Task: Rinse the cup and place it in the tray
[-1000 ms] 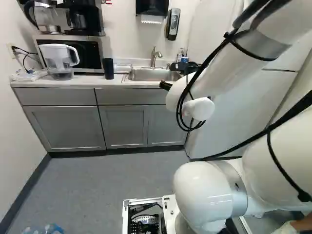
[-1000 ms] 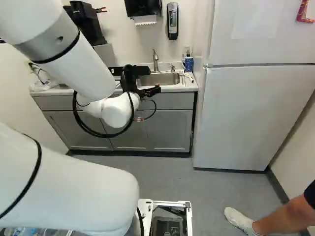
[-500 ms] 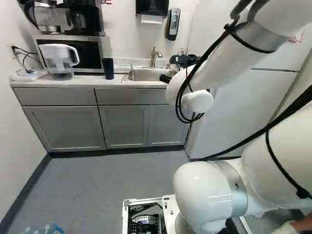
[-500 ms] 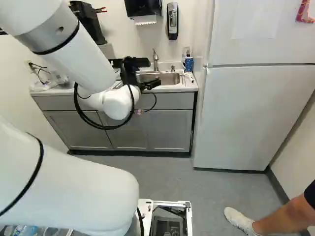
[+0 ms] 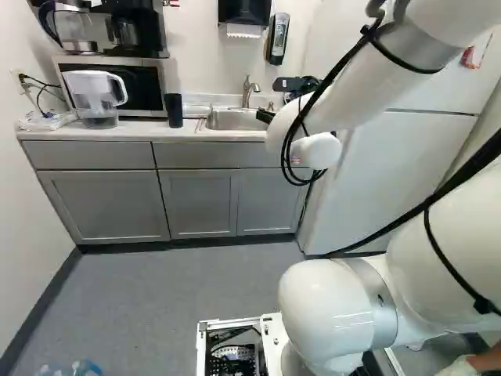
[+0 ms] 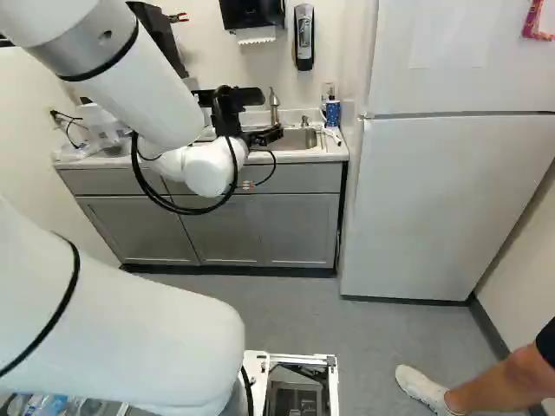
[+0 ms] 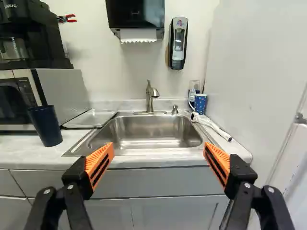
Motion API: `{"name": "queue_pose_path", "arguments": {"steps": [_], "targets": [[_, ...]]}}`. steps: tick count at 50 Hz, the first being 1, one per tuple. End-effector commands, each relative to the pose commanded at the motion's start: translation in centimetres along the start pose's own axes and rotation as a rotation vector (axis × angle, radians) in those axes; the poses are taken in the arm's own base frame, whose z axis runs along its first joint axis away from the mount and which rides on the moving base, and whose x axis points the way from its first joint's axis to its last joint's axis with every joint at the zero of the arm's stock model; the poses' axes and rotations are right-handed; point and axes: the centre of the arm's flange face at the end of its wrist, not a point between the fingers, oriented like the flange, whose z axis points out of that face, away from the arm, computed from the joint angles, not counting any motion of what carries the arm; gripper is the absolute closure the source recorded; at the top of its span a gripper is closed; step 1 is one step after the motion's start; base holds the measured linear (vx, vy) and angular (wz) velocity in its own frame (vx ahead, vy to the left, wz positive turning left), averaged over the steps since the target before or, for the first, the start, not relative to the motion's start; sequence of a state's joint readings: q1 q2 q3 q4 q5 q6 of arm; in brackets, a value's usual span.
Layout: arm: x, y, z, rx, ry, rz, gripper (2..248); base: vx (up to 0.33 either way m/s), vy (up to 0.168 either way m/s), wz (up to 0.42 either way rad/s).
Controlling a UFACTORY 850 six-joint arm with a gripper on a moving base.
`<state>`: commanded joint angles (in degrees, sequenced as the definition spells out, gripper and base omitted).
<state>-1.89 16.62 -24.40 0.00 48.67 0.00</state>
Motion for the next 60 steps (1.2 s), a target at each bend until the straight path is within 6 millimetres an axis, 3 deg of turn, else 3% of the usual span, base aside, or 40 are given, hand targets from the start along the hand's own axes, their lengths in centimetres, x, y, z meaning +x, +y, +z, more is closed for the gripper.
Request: {"name": "queue_pose_path", "arguments": {"steps": [60], "targets": [[5.2, 0.0, 1.9, 0.001, 0.002, 0.000, 3, 0.000, 0.000, 0.000]]}}
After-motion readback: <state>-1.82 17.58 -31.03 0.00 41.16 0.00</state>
